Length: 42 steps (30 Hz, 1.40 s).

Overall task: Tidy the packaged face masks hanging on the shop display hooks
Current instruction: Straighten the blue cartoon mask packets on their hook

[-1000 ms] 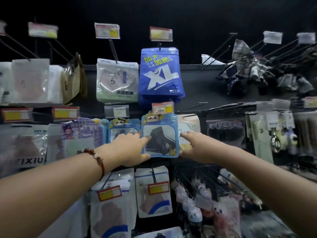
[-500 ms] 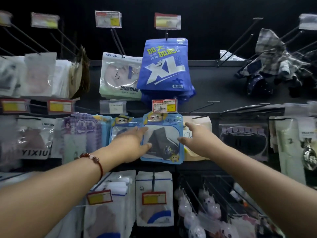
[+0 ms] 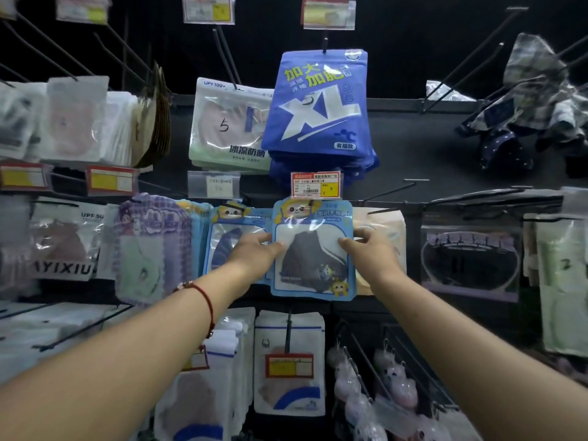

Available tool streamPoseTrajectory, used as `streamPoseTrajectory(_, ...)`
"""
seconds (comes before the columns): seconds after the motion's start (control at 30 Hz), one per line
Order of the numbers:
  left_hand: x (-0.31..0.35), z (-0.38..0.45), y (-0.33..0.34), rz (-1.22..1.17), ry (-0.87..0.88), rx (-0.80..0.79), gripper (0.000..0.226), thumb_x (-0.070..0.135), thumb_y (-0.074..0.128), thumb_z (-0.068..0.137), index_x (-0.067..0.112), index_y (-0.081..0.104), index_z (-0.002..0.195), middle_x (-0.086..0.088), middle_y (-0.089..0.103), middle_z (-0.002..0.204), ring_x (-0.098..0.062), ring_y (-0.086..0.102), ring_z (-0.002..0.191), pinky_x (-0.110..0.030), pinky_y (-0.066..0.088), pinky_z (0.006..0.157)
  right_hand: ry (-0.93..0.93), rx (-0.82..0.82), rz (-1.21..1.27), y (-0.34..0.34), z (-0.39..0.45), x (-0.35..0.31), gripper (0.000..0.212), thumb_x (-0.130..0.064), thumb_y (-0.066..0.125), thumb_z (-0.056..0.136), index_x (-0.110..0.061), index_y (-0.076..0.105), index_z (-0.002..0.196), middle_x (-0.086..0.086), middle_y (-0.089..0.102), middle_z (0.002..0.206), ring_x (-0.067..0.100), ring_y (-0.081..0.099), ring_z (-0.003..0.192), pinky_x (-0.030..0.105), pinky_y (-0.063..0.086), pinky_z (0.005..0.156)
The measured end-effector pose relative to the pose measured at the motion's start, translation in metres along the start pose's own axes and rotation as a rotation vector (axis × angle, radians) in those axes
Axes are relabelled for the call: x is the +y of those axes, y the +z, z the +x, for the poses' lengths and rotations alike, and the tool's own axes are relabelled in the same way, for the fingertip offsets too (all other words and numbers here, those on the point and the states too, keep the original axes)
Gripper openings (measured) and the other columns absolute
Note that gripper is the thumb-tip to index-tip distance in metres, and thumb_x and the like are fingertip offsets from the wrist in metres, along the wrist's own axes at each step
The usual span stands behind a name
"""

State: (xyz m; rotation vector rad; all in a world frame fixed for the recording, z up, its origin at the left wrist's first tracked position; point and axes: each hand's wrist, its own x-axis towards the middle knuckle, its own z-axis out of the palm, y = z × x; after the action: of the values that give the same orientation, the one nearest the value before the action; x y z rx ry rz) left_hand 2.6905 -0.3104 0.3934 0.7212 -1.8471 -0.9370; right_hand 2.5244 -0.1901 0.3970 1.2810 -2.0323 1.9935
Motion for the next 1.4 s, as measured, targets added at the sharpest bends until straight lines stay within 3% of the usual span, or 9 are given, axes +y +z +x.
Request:
streamPoseTrajectory(0.1,-0.006,0.004,0.0,-0.024,-0.003,0.046,0.046,0.036,0.067,0.094,0.018,0.058,0.135,-0.004,0.064,0.127,-0.025,0.063,0.11,-0.043,0.054,0.096,-0.008,0.004,0.044,-0.001,0.0,0.003,0.018,-0.031,0.063,0.094,-0.022,0.065,0.109,-0.005,0.068,0.09,0.01,0.067,0.076,0.026,0.053,0.059)
streamPoseTrajectory(0.3,-0.008,-0.001,-0.005,-0.112,0.009,0.133,0.033,0.028,0.074,0.09,0.015,0.066,0.119,-0.003,0.07,0.099,-0.019,0.067,0.08,-0.029,0.061,0.069,-0.028,0.03,0.084,-0.003,0.002,0.006,0.013,-0.029,0.068,0.091,-0.026,0.066,0.103,-0.005,0.07,0.089,0.015,0.069,0.082,0.038,0.059,0.074)
streamPoseTrajectory(0.57,-0.002,-0.012,-0.013,-0.154,0.019,0.186,0.025,0.029,0.079,0.085,0.015,0.073,0.104,0.0,0.073,0.095,-0.019,0.071,0.082,-0.033,0.062,0.072,0.014,0.003,0.135,-0.008,-0.002,0.001,0.014,-0.027,0.075,0.084,-0.019,0.066,0.09,0.004,0.072,0.091,0.024,0.071,0.088,0.049,0.057,0.084)
streamPoseTrajectory(0.8,0.001,-0.022,-0.017,-0.225,0.013,0.109,0.019,0.025,0.077,0.087,0.016,0.07,0.102,0.001,0.071,0.093,-0.009,0.065,0.078,-0.012,0.05,0.051,-0.001,0.008,0.153,-0.012,-0.011,-0.003,0.011,-0.028,0.068,0.091,-0.021,0.064,0.098,0.0,0.073,0.092,0.018,0.071,0.082,0.04,0.06,0.074)
streamPoseTrajectory(0.97,0.008,-0.024,-0.021,-0.381,-0.066,0.018,0.022,0.026,0.074,0.089,0.012,0.072,0.106,-0.009,0.076,0.102,-0.026,0.072,0.094,-0.042,0.057,0.086,0.028,-0.002,0.203,-0.015,-0.015,-0.01,0.01,-0.024,0.066,0.092,-0.017,0.064,0.099,0.001,0.071,0.088,0.015,0.067,0.074,0.029,0.05,0.057)
streamPoseTrajectory(1.1,0.012,-0.027,-0.022,-0.558,-0.091,-0.06,0.016,0.018,0.056,0.1,0.014,0.07,0.106,-0.004,0.075,0.094,-0.02,0.072,0.079,-0.038,0.059,0.072,0.059,-0.017,0.267,-0.018,-0.016,-0.016,0.011,-0.016,0.062,0.093,-0.011,0.064,0.103,0.006,0.069,0.09,0.018,0.064,0.071,0.028,0.05,0.055)
streamPoseTrajectory(1.2,0.015,-0.031,-0.023,-0.635,-0.08,-0.07,0.021,0.0,0.054,0.097,0.016,0.065,0.105,-0.004,0.074,0.085,-0.015,0.071,0.068,-0.032,0.057,0.058,0.062,-0.018,0.314,-0.02,-0.021,-0.023,0.015,-0.011,0.061,0.094,-0.006,0.063,0.107,0.008,0.069,0.09,0.024,0.063,0.075,0.044,0.058,0.07)
streamPoseTrajectory(1.27,0.019,-0.035,-0.024,-0.676,-0.08,-0.068,0.025,-0.003,0.058,0.094,0.016,0.06,0.11,-0.006,0.072,0.084,-0.014,0.069,0.061,-0.031,0.057,0.053,0.048,-0.021,0.341,-0.023,-0.024,-0.027,0.003,-0.009,0.059,0.095,-0.01,0.062,0.097,0.005,0.066,0.085,0.024,0.063,0.077,0.046,0.057,0.076)
streamPoseTrajectory(1.4,0.027,-0.043,-0.027,-0.712,-0.075,-0.095,0.024,0.002,0.061,0.094,0.009,0.062,0.116,-0.01,0.075,0.088,-0.02,0.072,0.071,-0.036,0.063,0.062,0.024,-0.027,0.405,-0.029,-0.027,-0.031,0.012,-0.007,0.059,0.096,-0.016,0.059,0.088,0.004,0.066,0.085,0.018,0.065,0.071,0.035,0.057,0.065)
